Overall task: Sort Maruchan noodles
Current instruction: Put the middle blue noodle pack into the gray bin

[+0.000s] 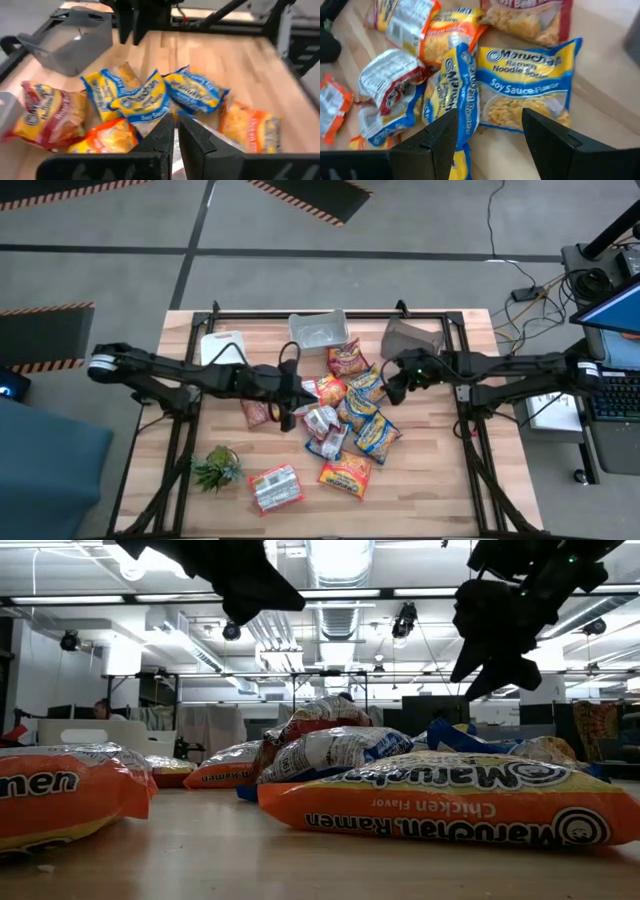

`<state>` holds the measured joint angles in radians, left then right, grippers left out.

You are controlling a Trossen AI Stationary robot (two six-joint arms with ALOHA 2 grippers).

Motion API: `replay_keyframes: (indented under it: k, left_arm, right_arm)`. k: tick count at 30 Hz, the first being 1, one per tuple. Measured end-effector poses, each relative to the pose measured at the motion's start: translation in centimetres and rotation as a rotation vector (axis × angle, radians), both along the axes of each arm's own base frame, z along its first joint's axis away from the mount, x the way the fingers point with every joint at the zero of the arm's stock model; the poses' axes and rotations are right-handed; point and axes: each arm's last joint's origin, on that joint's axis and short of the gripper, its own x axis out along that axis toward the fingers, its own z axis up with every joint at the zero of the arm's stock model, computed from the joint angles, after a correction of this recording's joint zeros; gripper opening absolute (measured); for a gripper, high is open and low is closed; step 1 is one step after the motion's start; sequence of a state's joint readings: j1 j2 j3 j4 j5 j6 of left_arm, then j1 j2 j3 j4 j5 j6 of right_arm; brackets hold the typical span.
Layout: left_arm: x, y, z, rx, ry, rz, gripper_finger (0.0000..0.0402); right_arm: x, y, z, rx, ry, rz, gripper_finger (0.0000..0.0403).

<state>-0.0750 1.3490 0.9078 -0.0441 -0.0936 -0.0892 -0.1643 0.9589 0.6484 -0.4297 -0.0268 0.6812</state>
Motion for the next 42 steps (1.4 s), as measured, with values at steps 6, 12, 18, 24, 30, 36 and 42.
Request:
replay_keyframes:
  k: [6, 12, 18, 24, 30, 36, 42]
  left_arm:
    - [-0.3, 0.3, 0.6, 0.138, 0.01, 0.017, 0.0007]
    - [-1.3, 0.4, 2.1, 0.276, -0.035, -0.046, 0.0007]
    - [-2.7, 0.5, 3.5, 0.403, -0.055, -0.086, 0.0007]
    - [-4.2, 1.3, 4.1, 0.542, 0.022, 0.096, 0.0007]
    - [-5.0, 1.7, 3.5, 0.603, 0.133, 0.198, 0.0007]
    - [-4.9, 1.6, 2.5, 0.587, 0.172, 0.143, 0.0007]
    - [-5.8, 1.6, 1.6, 0.563, 0.281, 0.138, 0.0007]
  right_arm:
    - [1.1, -0.1, 1.0, 0.015, -0.018, 0.032, 0.0206]
    - [2.0, -0.2, 1.9, 0.011, -0.035, 0.032, 0.0206]
    - [2.6, -0.6, 1.7, -0.045, -0.01, -0.02, 0.0206]
    - [3.2, -0.7, 1.1, 0.003, -0.006, -0.094, 0.0206]
    - [4.6, -0.6, 0.6, 0.179, -0.023, -0.093, 0.0206]
    - [7.3, -1.0, 0.7, 0.169, 0.006, -0.026, 0.0209]
    - [9.9, -1.9, 0.8, 0.17, 0.123, 0.124, 0.0225]
